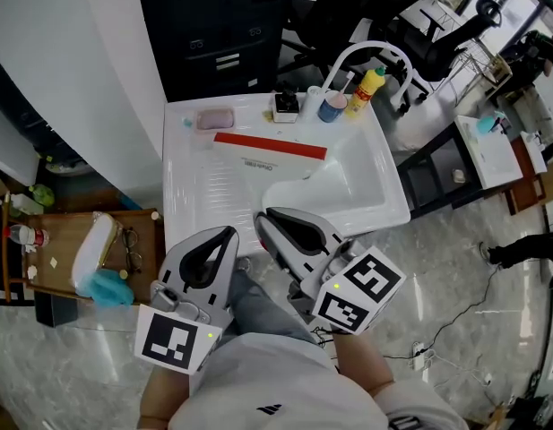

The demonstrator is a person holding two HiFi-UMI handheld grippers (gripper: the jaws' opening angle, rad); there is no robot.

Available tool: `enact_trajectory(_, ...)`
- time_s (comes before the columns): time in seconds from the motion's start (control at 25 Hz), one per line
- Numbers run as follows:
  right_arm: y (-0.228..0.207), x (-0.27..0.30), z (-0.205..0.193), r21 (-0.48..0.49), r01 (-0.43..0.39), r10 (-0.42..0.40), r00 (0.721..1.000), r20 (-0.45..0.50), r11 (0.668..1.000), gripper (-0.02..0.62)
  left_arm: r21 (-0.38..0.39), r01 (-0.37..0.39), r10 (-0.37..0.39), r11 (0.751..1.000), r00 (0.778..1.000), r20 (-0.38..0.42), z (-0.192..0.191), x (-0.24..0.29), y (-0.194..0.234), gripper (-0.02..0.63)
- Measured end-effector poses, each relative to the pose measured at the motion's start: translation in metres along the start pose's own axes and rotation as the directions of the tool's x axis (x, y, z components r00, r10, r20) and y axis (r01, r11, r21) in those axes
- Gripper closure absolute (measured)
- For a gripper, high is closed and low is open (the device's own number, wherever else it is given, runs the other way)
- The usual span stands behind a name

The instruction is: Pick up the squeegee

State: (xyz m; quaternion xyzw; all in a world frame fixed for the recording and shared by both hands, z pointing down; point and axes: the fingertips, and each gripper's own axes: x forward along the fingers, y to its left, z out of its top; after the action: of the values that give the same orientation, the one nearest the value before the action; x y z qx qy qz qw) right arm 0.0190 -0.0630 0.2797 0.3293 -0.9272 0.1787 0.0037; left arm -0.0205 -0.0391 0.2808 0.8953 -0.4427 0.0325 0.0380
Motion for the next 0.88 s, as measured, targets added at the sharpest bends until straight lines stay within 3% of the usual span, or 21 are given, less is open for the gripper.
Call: enact_trajectory(0.88,0.038,-0.027,0.018,-0.09,-0.037,0.044,0.996,0.075,0.995,0.561,0.039,0.003,-0.005,0.999,0.998,0.056,0.021,-0.024,-0.02,0.592)
